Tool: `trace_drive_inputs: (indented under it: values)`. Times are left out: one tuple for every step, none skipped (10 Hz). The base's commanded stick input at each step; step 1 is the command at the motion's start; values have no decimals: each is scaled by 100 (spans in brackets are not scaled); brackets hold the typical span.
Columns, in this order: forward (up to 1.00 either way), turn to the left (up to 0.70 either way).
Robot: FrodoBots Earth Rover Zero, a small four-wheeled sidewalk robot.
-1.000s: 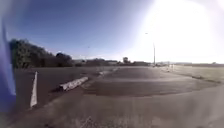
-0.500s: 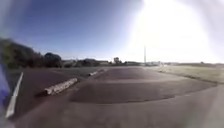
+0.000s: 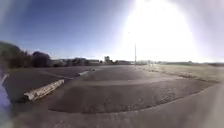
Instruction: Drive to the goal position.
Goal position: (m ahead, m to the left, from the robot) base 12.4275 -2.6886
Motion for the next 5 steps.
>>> trace_drive_inputs:
  values:
    - [70,-35]
    - [70,-27]
    - [70,-19]
    - [70,-11]
    - [70,-3]
